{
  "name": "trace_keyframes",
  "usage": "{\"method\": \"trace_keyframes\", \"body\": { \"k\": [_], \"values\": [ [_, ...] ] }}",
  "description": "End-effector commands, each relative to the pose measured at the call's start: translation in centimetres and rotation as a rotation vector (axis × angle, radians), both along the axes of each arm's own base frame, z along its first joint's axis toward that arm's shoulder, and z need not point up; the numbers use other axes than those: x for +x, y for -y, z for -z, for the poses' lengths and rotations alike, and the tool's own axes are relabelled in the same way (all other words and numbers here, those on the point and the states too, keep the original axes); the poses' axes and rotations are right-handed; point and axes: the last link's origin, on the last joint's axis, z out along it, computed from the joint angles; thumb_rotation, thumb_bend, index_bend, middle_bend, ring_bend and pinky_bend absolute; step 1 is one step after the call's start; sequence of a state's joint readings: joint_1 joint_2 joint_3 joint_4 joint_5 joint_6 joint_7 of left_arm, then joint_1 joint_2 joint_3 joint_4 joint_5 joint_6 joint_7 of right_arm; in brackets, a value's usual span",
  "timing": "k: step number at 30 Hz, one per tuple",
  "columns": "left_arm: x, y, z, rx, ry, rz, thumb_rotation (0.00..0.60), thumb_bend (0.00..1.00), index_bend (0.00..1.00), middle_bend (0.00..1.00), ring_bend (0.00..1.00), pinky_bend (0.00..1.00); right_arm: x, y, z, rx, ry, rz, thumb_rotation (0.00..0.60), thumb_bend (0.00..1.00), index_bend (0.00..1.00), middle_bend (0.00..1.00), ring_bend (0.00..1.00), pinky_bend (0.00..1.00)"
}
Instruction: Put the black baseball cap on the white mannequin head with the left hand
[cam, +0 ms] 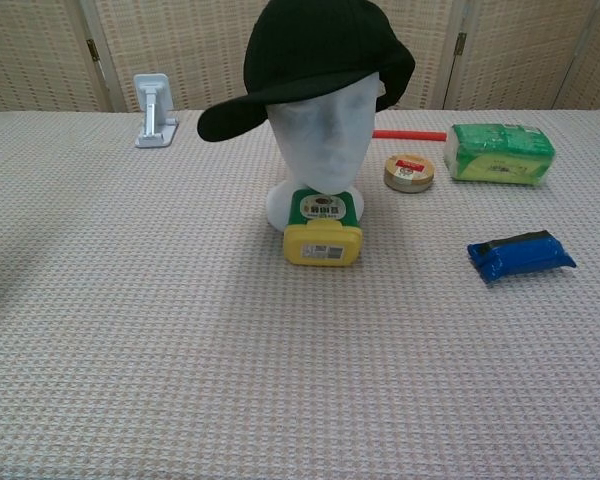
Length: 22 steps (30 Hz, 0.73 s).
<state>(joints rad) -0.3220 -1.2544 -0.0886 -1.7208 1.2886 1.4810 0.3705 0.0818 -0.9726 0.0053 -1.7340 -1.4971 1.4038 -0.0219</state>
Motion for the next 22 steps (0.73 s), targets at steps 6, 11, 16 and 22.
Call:
{"method": "trace_keyframes", "body": {
  "k": [6,11,16,22],
  "values": [
    [-6.0,4.9,-1.7,-0.075,0.052,-0.144,0.600,0.26,0.01,0.10,0.08,0.28,-0.3,0.2,0.1,-0.031,-0.030,0.033,0.600,0.26,0.00,0.00,0.00,0.00],
    [-6.9,6.2,-1.4,-0.097,0.010,-0.158,0.600,0.26,0.01,0.10,0.06,0.27,-0.7,0.4,-0.3,-0.077,-0.061,0.058,0.600,0.26,0.00,0.00,0.00,0.00],
    [-7.7,6.9,-1.4,-0.046,-0.015,-0.144,0.600,0.26,0.00,0.09,0.05,0.27,-0.8,0.4,-0.5,-0.113,-0.075,0.070,0.600,0.26,0.00,0.00,0.00,0.00],
    [-7.5,7.2,-1.7,-0.024,-0.022,-0.113,0.600,0.26,0.00,0.07,0.03,0.26,-0.9,0.8,0.2,-0.088,-0.091,0.082,0.600,0.26,0.00,0.00,0.00,0.00]
  ]
}}
